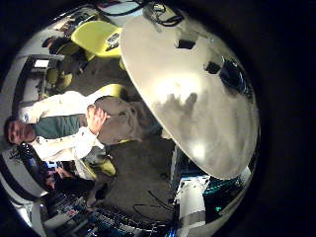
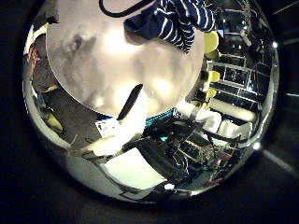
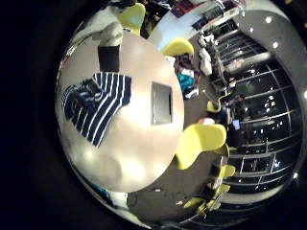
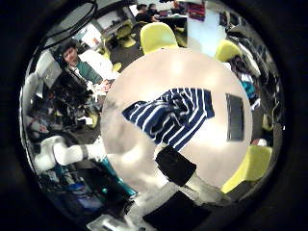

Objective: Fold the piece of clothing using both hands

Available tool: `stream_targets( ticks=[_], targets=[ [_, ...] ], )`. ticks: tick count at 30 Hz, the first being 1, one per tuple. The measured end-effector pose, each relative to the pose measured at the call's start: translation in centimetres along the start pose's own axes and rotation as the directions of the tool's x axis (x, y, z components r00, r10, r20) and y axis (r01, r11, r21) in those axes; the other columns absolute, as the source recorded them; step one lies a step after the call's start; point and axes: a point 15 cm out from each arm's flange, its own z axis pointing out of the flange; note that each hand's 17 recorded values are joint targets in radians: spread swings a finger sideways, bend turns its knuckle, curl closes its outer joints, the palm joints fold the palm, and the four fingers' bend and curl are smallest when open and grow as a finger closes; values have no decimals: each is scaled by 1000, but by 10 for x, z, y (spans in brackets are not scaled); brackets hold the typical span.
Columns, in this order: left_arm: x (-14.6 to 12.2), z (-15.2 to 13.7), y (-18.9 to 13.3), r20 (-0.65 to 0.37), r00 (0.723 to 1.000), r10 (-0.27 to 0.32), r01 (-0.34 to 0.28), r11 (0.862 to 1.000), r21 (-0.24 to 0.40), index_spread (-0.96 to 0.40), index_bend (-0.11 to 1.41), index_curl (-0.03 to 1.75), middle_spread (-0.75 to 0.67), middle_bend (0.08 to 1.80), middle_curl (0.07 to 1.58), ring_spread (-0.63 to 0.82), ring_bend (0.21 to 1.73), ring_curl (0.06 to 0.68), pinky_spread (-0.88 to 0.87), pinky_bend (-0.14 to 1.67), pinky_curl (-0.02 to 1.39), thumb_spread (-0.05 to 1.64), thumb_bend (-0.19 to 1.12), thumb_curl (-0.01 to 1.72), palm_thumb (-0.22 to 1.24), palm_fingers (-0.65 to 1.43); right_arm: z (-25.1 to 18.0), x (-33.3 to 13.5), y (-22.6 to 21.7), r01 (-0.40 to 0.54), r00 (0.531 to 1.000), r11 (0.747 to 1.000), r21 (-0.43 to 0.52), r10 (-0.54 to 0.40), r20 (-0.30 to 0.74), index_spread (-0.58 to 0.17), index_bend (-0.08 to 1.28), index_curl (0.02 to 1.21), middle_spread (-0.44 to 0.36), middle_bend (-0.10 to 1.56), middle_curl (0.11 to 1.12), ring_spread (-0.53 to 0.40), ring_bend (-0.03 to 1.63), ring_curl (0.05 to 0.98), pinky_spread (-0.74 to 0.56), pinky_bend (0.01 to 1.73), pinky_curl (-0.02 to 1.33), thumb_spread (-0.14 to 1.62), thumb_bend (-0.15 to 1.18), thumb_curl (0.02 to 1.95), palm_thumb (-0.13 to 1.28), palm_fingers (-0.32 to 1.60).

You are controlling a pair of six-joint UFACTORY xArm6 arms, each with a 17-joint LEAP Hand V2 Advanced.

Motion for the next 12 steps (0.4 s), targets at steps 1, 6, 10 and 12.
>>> stream_targets(
  ticks=[1, 6, 10, 12],
  targets=[
    [4, -2, 1, 1, 1000, -4, 4, 1000, -2, -141, 185, 428, -31, 191, 422, -52, 739, 238, 0, 421, 403, 1193, -16, 293, 287, 340, 0, 8, 11, -10, 1000, 1000, -23, 11, 13, -409, 162, 291, -66, 381, 389, -68, 1107, 468, 119, 975, 742, 1165, -28, 385, 471, 57],
    [23, -8, 8, 9, 1000, -16, 16, 999, -29, -141, 186, 432, -39, 195, 421, -49, 738, 237, 0, 422, 401, 1195, -17, 291, 291, 342, 1, 31, 50, -76, 996, 992, -101, 81, 42, -406, 186, 301, -51, 395, 382, -40, 1032, 428, 205, 893, 689, 1181, -21, 365, 455, 67],
    [34, -12, 15, 11, 1000, -7, 7, 999, -46, -141, 185, 433, -43, 195, 420, -48, 738, 237, 0, 423, 399, 1196, -17, 289, 292, 342, 24, 24, 84, -98, 989, 974, -202, 118, 87, -403, 180, 308, -73, 399, 375, -19, 979, 395, 257, 842, 646, 1206, -19, 345, 441, 98],
    [36, -14, 17, 13, 1000, -11, 12, 999, -42, -141, 184, 434, -40, 195, 420, -47, 738, 237, 0, 423, 398, 1196, -17, 288, 292, 342, 30, 27, 94, -116, 986, 967, -225, 140, 94, -399, 192, 315, -98, 401, 373, -14, 960, 382, 275, 819, 627, 1223, -16, 336, 443, 129]
  ],
)
